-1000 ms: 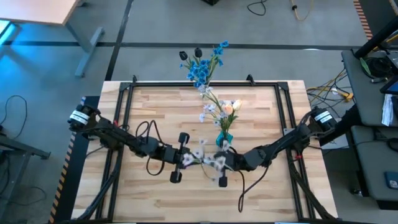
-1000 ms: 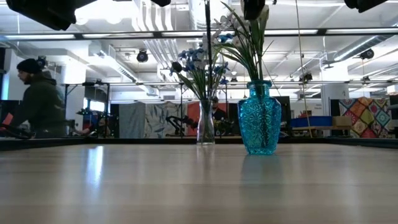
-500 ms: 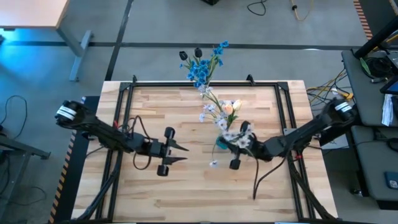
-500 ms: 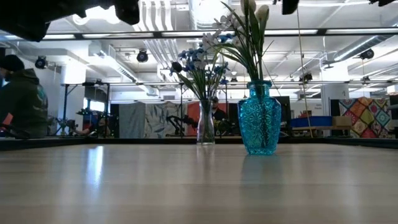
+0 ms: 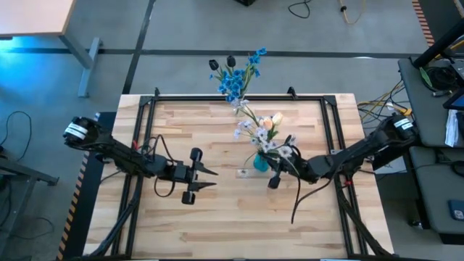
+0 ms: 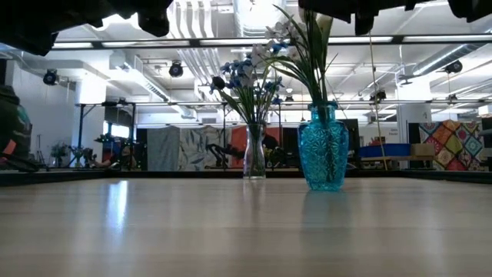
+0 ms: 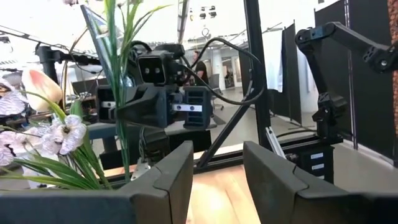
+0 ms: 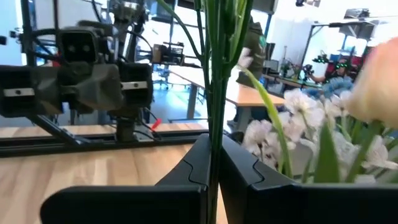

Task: Sort flowers into vase by color
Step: Put the white flower into the blue vase

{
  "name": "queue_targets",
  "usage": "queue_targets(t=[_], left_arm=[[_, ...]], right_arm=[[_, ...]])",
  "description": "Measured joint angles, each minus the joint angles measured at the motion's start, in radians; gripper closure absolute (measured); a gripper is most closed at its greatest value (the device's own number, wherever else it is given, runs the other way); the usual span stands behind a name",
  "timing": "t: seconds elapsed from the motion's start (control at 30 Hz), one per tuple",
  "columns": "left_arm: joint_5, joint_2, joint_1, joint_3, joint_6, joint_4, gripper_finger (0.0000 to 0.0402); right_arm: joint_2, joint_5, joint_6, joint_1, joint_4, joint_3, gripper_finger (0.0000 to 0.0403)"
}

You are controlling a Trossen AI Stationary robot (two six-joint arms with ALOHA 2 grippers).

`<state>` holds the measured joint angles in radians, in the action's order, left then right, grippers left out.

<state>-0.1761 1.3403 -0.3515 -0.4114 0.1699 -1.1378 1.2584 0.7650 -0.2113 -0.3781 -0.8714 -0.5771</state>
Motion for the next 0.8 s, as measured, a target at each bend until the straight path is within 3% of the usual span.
queue_targets(t=[0.37,0.8], left_arm=[[0.000,0.000,0.000,0.000,0.000,0.001,0.0275],[0.000,0.000,0.000,0.000,0.000,0.001,0.0275]], right_arm=[[-0.012,-0.005,-0.030,-0.009,0.001,-0.019,0.0390],[-0.011,0.086,-0.041,-0.008,0.036,-0.016,0.0390]])
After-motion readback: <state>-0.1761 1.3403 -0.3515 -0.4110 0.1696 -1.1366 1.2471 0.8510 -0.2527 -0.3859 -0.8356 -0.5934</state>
